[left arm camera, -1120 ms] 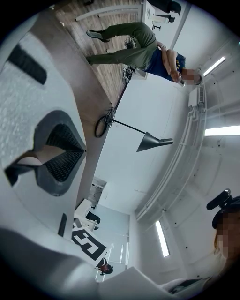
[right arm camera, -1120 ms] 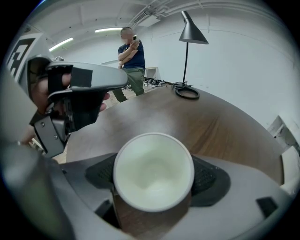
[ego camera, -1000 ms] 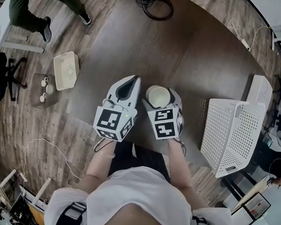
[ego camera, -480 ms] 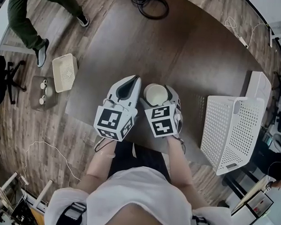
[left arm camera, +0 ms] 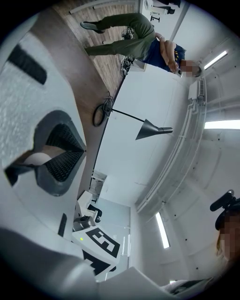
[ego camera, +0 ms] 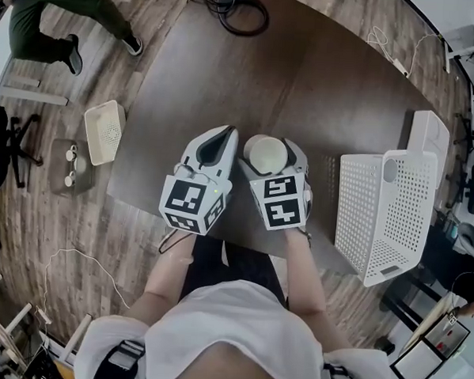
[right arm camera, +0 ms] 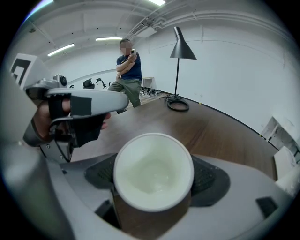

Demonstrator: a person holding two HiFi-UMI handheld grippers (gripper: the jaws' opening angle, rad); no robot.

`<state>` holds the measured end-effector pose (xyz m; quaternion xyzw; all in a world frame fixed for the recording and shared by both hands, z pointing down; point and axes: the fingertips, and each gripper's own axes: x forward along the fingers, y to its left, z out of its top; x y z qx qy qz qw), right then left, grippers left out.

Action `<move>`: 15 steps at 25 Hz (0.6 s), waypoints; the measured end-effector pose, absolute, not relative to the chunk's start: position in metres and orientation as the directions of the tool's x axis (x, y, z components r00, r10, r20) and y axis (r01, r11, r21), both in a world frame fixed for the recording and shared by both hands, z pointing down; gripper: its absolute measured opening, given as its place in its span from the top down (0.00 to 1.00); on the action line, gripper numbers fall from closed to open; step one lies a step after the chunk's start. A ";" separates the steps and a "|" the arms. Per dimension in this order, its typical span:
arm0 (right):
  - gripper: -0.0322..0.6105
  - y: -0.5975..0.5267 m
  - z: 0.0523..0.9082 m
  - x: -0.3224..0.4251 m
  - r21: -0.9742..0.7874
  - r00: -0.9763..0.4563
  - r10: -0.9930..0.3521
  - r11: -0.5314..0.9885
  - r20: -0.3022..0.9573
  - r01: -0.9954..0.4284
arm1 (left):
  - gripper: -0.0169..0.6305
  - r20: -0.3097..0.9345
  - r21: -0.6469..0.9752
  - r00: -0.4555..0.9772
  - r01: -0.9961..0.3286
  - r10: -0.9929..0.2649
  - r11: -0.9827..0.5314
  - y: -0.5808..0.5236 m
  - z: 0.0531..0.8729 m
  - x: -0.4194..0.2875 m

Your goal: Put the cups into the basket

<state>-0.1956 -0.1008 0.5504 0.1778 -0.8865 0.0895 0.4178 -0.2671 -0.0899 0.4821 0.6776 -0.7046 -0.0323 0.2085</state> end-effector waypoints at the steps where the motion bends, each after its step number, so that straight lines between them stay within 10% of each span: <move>1: 0.26 -0.102 0.547 -0.193 -0.006 -0.589 -0.249 0.918 0.768 -0.396 | 0.96 0.246 0.325 0.011 -0.943 -0.969 0.072 -0.091 0.480 -0.264; 15: 0.26 -0.119 0.500 -0.138 0.036 -0.603 -0.375 0.867 0.704 -0.497 | 0.96 0.201 0.264 0.119 -0.963 -0.972 -0.063 -0.117 0.446 -0.204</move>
